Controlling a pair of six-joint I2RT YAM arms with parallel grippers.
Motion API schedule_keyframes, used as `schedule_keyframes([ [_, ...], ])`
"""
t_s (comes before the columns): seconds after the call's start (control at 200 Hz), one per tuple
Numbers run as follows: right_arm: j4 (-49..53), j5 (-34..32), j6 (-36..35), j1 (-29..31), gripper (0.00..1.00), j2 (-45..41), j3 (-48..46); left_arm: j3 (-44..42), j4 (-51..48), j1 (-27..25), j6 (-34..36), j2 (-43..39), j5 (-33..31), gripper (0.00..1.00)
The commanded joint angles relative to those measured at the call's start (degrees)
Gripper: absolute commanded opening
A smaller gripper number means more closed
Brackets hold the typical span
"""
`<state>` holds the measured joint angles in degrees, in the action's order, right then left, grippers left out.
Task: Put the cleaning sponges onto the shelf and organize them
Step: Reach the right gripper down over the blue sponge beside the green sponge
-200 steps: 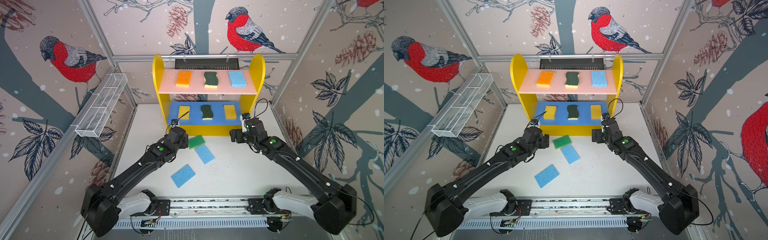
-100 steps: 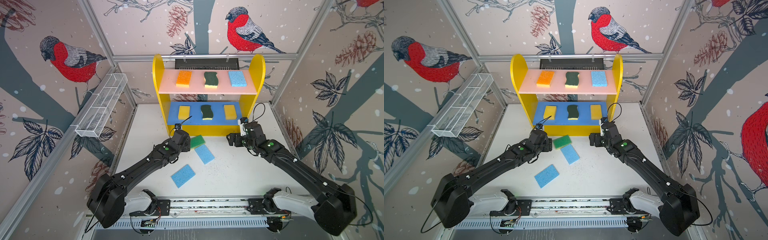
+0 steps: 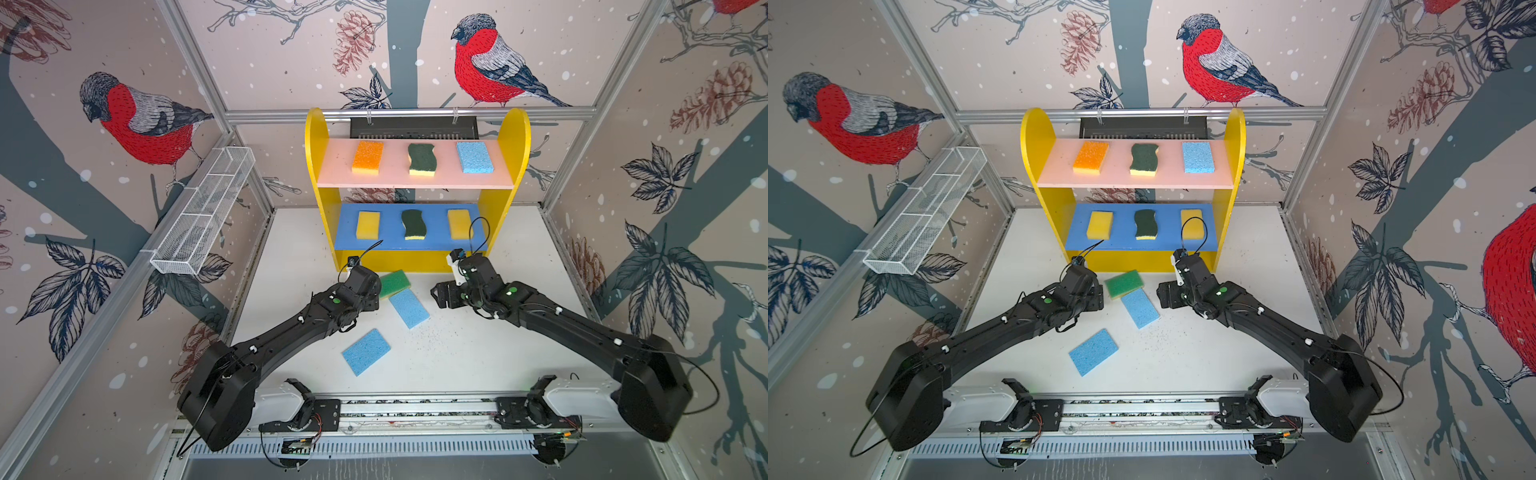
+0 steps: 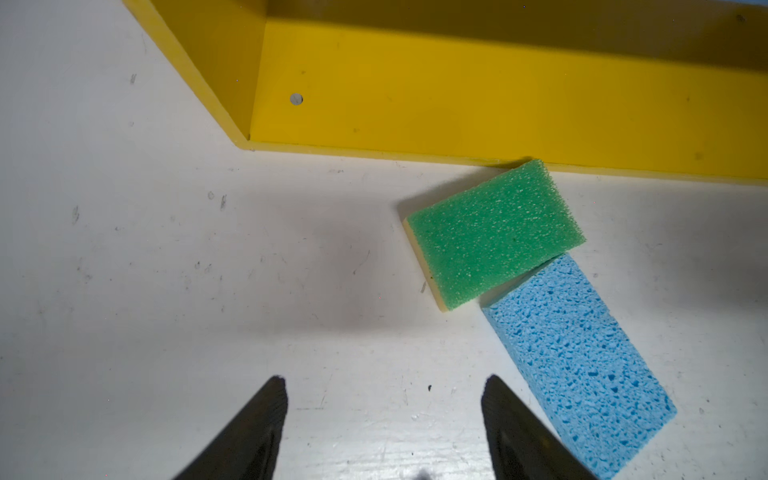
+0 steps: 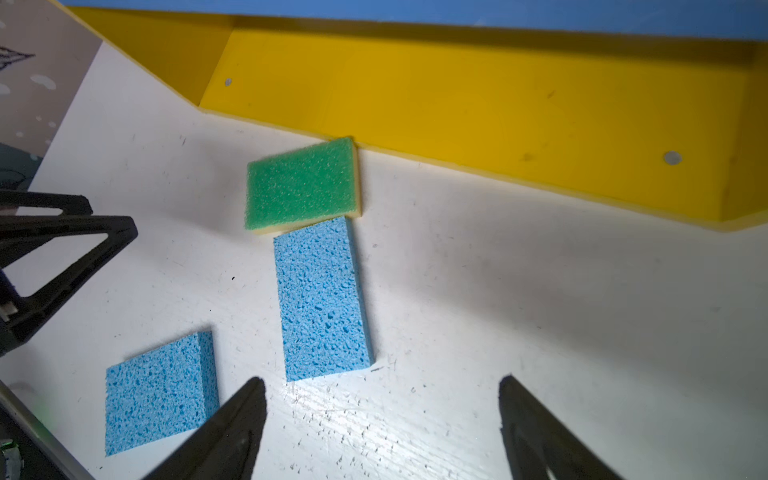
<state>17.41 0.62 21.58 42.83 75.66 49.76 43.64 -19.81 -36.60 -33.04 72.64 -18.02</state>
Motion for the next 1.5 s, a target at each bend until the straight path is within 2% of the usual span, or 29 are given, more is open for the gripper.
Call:
schedule_keyframes([
  [0.0,-2.2,-1.5,1.6,2.6,0.79,2.8,1.6,-1.0,-1.9,0.2,-2.4,-1.1,-0.2,0.73],
  [0.175,-5.3,-0.4,2.9,6.3,0.57,8.4,3.3,-2.9,-2.3,1.1,-4.0,-3.2,0.5,0.67],
  [0.31,-8.9,3.2,4.3,6.7,0.49,13.4,3.9,-3.8,-2.5,1.4,-4.7,-5.1,1.4,0.65],
  [0.61,-10.2,5.3,4.2,8.2,0.44,22.9,8.5,-5.7,-3.8,2.2,-5.2,-8.0,1.1,0.65],
  [0.925,-10.4,5.4,4.0,8.1,0.38,27.8,9.0,-5.5,-3.8,3.0,-4.7,-7.8,1.2,0.63],
  [1.191,-10.3,4.3,4.6,6.9,0.35,27.2,7.4,-5.5,-3.7,3.4,-4.6,-7.2,1.0,0.60],
  [1.496,-10.8,3.1,6.4,2.2,0.34,23.2,1.1,-4.5,-3.5,3.4,-4.2,-5.5,0.9,0.60],
])
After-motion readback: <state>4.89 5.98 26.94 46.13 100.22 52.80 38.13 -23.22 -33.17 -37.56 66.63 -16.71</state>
